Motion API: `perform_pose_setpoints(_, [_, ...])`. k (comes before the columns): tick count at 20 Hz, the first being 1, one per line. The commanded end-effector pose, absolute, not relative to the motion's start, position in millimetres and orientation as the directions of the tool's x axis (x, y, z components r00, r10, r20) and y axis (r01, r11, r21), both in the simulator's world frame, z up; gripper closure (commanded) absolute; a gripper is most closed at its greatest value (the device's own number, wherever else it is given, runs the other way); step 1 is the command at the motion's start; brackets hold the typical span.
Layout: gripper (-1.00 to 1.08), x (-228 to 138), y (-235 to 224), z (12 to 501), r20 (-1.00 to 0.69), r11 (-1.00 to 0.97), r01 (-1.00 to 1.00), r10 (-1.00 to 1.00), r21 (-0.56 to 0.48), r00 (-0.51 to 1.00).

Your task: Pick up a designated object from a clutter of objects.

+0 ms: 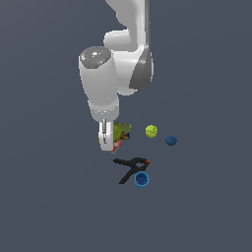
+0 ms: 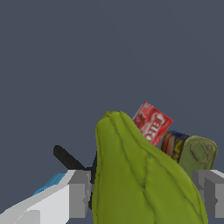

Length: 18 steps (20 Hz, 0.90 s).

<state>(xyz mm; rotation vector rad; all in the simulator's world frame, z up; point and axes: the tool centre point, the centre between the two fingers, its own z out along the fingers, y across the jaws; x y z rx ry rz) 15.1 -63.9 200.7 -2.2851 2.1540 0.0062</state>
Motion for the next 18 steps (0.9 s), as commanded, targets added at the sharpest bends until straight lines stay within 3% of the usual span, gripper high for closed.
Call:
perform_pose_setpoints(1, [1.08,5.5,-46.3,220.5,-0.002,-0.059,-0.998,-0.998,0.000,0.059])
perform_pose_setpoints(18, [1.08,-65.7,88.5,365.3,0.006,-0.057,-0.998,-0.998,-0.002,0.057])
